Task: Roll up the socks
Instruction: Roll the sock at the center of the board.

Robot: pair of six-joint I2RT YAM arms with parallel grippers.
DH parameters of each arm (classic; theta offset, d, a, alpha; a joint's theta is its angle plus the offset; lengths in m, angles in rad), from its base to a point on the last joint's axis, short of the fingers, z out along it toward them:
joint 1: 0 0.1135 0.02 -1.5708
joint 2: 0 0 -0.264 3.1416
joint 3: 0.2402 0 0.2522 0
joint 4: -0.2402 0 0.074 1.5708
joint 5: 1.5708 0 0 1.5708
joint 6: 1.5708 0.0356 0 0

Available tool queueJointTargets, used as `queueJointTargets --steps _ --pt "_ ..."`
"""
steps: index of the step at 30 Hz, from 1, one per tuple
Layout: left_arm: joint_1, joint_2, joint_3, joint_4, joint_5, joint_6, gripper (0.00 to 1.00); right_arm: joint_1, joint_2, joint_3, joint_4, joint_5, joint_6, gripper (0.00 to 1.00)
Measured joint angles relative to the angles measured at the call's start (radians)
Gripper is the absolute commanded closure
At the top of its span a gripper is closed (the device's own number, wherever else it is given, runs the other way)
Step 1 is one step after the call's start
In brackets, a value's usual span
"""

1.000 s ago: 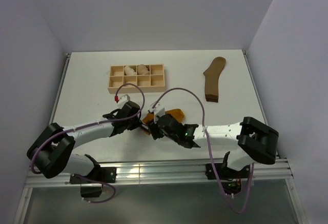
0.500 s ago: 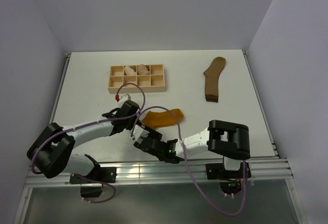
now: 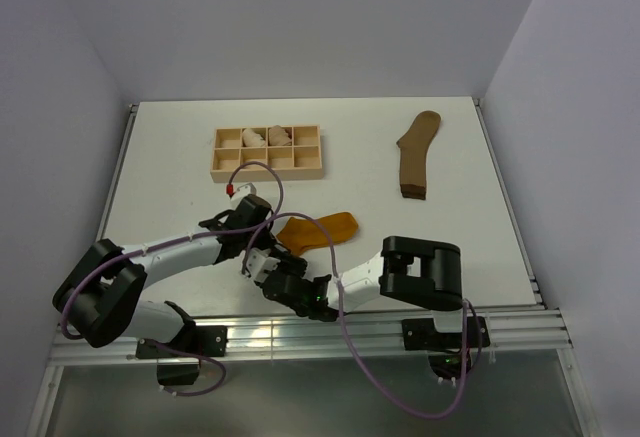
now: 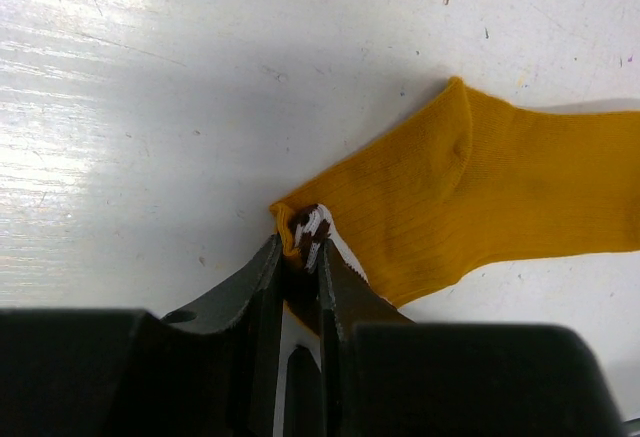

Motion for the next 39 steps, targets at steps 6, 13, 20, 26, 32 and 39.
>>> queueJointTargets --steps 6,13,20,26,32,39 --pt "0.004 0.000 0.000 0.002 0.012 0.007 0.91 -0.001 0.027 0.008 0.015 0.026 -0.009 0.75" --pt "0.010 0.000 0.000 0.004 0.015 0.005 0.78 -0.010 0.028 0.012 0.017 0.017 0.018 1.00" --pt "0.027 -0.056 -0.023 0.000 0.017 -0.041 0.28 -0.048 -0.010 0.016 -0.032 -0.067 0.124 1.00" --pt "0.074 -0.153 -0.075 0.003 0.013 -0.095 0.20 -0.106 -0.081 -0.021 -0.066 -0.192 0.258 1.00" --pt "0.116 -0.256 -0.138 0.008 0.005 -0.144 0.20 -0.171 -0.149 -0.068 -0.084 -0.313 0.370 1.00" --pt "0.126 -0.369 -0.207 0.055 0.016 -0.150 0.23 -0.325 -0.220 -0.113 -0.094 -0.566 0.528 1.00"
